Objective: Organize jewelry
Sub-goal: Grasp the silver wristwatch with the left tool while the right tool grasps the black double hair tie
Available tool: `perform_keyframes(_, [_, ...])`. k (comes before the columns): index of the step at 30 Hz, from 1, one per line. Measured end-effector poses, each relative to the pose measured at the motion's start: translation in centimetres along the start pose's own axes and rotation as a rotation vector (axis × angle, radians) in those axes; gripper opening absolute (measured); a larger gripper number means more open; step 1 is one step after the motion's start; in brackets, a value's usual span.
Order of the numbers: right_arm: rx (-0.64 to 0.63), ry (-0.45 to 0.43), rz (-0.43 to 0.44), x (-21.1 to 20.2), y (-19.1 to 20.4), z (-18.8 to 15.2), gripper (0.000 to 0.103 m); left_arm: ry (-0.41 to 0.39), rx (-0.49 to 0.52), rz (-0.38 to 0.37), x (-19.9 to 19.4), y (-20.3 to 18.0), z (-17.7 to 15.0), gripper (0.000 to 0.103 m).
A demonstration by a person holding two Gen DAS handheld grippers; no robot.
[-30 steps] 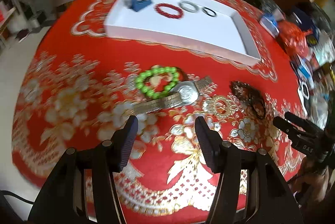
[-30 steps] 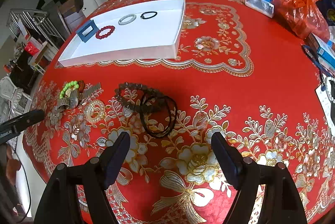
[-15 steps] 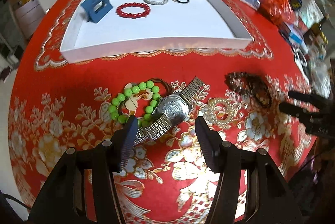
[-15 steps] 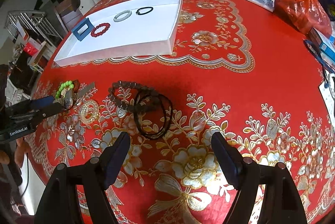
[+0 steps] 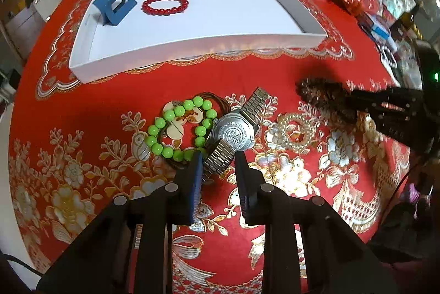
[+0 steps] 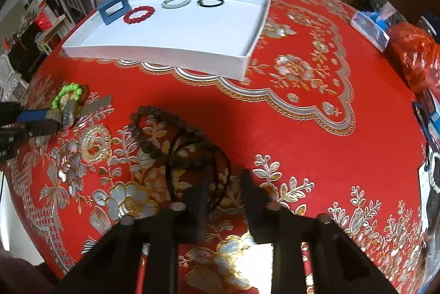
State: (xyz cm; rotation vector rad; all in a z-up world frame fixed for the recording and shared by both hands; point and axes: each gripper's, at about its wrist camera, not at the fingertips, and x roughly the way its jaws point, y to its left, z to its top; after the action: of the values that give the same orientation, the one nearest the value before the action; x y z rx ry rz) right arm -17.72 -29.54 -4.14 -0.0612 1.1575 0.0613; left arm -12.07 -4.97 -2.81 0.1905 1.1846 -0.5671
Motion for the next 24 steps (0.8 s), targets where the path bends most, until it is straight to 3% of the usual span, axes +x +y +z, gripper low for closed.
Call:
perform_keyframes(6, [0.039, -0.002, -0.003, -1.1, -1.4, -0.7, 0.002, -0.026, -0.061, -0.028, -1.5, 0.5, 0.1, 0.021])
perform_keyframes(13, [0.145, -0.106, 0.064, -6.3, -4.0, -0.8, 0.002, -0.084, -0.095, -0.043, -4.6, 0.4, 1.0, 0.021])
perform_keyframes(24, [0.178, -0.226, 0.131, -11.3, -4.5, 1.1, 0.002, -0.149, -0.087, -0.049, -8.3, -0.3, 2.8, 0.020])
